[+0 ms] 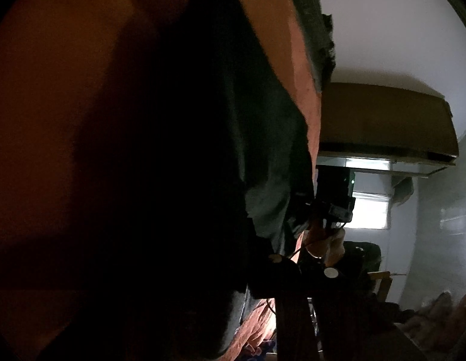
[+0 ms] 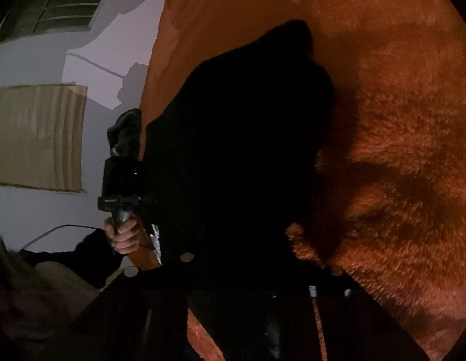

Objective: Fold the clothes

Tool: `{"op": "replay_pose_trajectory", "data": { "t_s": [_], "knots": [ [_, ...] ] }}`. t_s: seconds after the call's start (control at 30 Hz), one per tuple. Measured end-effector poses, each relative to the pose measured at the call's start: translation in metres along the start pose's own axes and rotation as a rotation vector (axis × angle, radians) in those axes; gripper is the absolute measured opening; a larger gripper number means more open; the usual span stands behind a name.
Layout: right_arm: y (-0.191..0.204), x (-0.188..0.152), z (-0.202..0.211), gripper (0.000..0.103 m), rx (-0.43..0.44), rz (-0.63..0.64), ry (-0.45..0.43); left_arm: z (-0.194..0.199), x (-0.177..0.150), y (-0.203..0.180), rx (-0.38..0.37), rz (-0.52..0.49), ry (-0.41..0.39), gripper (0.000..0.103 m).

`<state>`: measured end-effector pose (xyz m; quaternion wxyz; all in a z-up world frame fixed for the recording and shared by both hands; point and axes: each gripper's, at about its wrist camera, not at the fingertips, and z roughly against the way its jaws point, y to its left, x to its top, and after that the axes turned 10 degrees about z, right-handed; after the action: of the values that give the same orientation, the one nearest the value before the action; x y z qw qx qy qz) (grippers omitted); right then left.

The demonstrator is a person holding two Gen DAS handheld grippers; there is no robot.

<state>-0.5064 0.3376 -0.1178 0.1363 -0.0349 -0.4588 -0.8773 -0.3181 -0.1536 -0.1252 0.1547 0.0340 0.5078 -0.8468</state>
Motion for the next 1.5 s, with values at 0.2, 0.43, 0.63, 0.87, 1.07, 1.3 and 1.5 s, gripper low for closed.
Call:
{"op": "replay_pose_trajectory", "data": {
  "t_s": [0.2,0.43,0.63,0.87,1.07,1.3,1.5],
  "knots": [
    [0.026,0.003,0.011,0.013,-0.008,-0.002,-0.076,0.017,0.001,-0.012,-0.133,-0.001,-0.014,0.015],
    [0.064,0.027,0.032,0.013,0.006,0.040,-0.102,0.023,0.018,-0.068,-0.105,-0.080,0.007,0.013],
    [0.087,0.061,0.070,0.012,-0.059,0.030,-0.142,0.020,0.053,-0.118,-0.047,-0.085,-0.028,0.007],
    [0.141,0.101,0.142,0.010,-0.114,0.013,-0.235,0.044,0.080,-0.195,-0.090,-0.099,-0.069,0.006],
    [0.204,0.148,0.211,0.010,-0.139,0.046,-0.338,0.072,0.098,-0.293,-0.100,-0.179,-0.081,0.006],
    [0.226,0.200,0.263,0.010,-0.153,0.044,-0.408,0.088,0.133,-0.364,-0.077,-0.168,-0.136,0.006],
    [0.178,0.268,0.275,0.010,-0.124,0.000,-0.364,0.061,0.195,-0.385,-0.029,-0.133,-0.137,0.006]
  ]
}}
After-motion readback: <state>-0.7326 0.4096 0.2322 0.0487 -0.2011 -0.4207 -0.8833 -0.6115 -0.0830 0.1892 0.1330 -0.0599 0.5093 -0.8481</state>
